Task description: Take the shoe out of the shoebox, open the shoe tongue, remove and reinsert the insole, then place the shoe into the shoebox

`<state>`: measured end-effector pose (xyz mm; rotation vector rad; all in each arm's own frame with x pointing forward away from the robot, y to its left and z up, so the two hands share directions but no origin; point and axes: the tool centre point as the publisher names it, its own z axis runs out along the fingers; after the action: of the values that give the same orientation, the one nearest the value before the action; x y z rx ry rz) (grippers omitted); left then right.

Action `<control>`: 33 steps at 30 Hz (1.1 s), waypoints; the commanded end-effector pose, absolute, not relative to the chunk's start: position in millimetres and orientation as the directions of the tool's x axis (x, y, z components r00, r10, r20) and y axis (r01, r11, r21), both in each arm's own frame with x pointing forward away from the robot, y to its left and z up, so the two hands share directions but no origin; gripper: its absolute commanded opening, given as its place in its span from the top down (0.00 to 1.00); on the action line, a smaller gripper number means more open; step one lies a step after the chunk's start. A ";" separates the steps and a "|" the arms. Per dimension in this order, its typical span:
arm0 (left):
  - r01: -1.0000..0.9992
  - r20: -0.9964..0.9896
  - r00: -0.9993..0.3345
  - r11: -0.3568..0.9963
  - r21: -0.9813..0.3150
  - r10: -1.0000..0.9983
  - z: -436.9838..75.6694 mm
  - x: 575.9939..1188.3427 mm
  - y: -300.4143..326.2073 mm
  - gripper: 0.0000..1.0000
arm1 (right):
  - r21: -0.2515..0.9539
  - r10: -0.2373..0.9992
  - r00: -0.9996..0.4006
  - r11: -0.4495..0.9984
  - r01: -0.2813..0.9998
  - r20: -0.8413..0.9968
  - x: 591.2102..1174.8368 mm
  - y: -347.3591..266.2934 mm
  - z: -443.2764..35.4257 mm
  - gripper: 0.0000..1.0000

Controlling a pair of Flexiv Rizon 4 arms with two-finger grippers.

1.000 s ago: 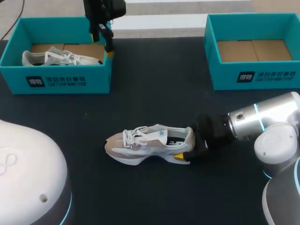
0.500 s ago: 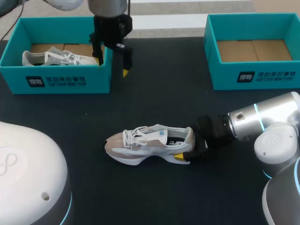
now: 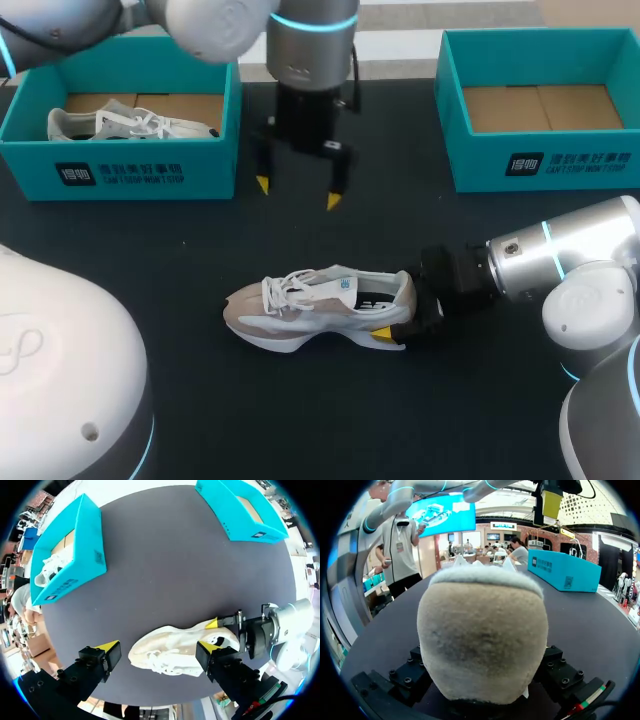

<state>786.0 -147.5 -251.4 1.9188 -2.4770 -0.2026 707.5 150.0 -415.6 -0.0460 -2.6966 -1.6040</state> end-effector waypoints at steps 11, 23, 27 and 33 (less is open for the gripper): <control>-0.983 -0.047 -0.157 0.151 0.108 -0.986 -263.7 756.2 -174.4 0.00 | 0.876 0.025 -1.000 0.482 0.029 0.019 709.4 152.8 -418.7 1.00; -0.983 -0.084 -0.161 0.153 0.099 -0.983 -265.9 746.6 -182.1 0.00 | 0.876 0.025 -1.000 0.482 0.029 0.019 709.4 152.8 -418.7 1.00; -0.978 -0.096 -0.200 0.192 0.085 -0.975 -269.7 733.3 -184.3 0.00 | 0.876 0.025 -1.000 0.482 0.029 0.019 709.4 152.8 -418.7 1.00; -0.980 -0.094 -0.194 0.188 0.069 -0.977 -279.0 713.2 -192.7 0.00 | 0.876 0.025 -1.000 0.482 0.029 0.019 709.4 152.8 -418.7 1.00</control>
<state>721.2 -190.7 -272.9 2.0020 -2.4378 -0.1936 707.5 150.1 -415.6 -0.0460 -2.6965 -1.6040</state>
